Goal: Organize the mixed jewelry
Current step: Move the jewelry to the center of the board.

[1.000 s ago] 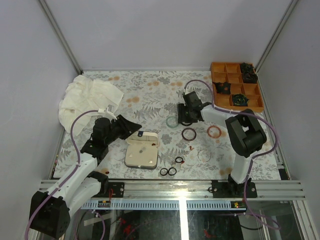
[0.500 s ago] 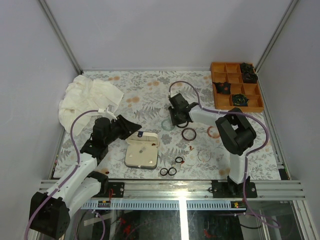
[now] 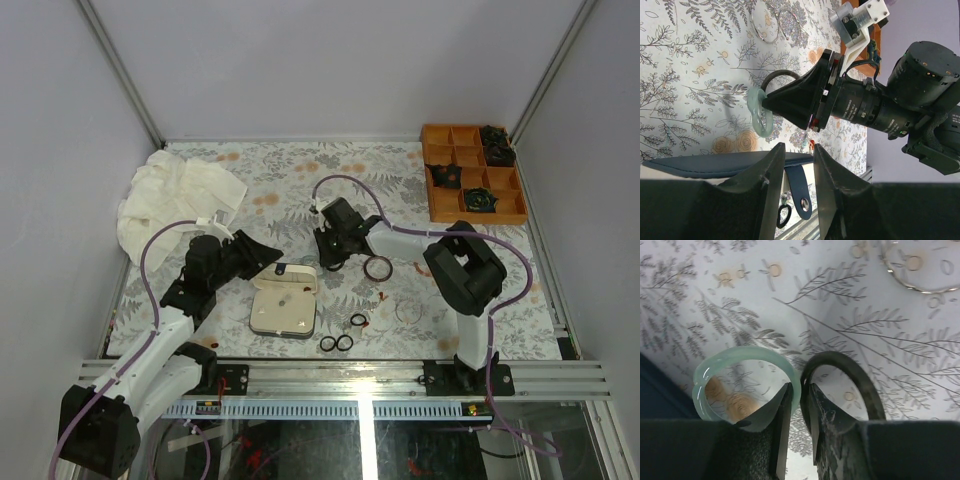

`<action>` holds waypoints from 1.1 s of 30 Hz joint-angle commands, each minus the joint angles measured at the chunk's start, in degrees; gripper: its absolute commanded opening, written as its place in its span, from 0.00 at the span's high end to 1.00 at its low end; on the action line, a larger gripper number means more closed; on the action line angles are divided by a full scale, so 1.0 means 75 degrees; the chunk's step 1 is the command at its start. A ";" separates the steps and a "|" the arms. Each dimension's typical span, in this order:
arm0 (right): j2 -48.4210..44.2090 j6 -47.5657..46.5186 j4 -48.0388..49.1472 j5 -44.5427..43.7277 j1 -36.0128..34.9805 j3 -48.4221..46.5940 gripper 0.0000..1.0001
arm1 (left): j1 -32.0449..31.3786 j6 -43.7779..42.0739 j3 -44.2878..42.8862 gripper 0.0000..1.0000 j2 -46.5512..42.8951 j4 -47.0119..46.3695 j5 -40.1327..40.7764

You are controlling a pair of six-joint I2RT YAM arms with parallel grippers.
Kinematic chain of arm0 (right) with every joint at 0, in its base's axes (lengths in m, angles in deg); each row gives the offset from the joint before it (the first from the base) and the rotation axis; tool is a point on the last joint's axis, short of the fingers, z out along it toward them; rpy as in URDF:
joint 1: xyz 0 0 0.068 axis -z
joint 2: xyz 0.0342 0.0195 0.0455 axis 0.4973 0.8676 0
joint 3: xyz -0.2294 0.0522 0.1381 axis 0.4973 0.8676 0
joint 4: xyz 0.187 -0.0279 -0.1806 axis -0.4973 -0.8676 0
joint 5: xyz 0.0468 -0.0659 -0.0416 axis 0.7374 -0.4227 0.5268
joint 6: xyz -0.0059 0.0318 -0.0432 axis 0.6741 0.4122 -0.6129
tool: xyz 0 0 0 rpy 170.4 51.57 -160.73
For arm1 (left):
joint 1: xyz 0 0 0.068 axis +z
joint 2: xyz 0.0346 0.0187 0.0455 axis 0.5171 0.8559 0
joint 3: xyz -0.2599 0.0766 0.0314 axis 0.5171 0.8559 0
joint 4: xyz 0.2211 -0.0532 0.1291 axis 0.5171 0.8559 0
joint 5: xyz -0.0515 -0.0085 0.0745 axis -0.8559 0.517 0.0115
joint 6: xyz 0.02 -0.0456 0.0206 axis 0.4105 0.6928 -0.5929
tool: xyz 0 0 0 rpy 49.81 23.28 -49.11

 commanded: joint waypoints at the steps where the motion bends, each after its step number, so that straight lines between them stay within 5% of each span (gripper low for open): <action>1: -0.0453 -0.0176 0.0154 0.0732 -0.0278 0.0065 0.74 | -0.0051 -0.0181 -0.0105 0.71 -0.0063 0.0294 0.0165; 7: -0.0508 -0.0269 0.0124 0.0755 -0.0423 0.0103 0.64 | -0.0051 -0.0168 -0.0112 0.71 -0.0076 0.0307 0.0172; 9: -0.0545 -0.0285 0.0165 0.0808 -0.0436 0.0148 0.69 | -0.0049 -0.0181 -0.0121 0.71 -0.0086 0.0326 0.0181; 11: -0.0608 -0.0270 0.0166 0.0770 -0.0431 0.0174 0.61 | -0.0051 -0.0181 -0.0122 0.71 -0.0072 0.0326 0.0180; 14: -0.0840 -0.0304 0.0205 0.0773 -0.0431 0.0261 0.64 | -0.0050 -0.0181 -0.0136 0.71 -0.0072 0.0335 0.0180; 20: -0.1380 -0.0410 -0.0041 0.0164 -0.0412 0.0314 0.54 | -0.0049 -0.0228 -0.0189 0.71 -0.0098 0.0419 0.0215; 33: -0.0779 -0.0343 -0.1368 -0.2120 -0.0344 -0.0174 0.54 | -0.0049 -0.0263 -0.0322 0.71 -0.0168 0.0570 0.0233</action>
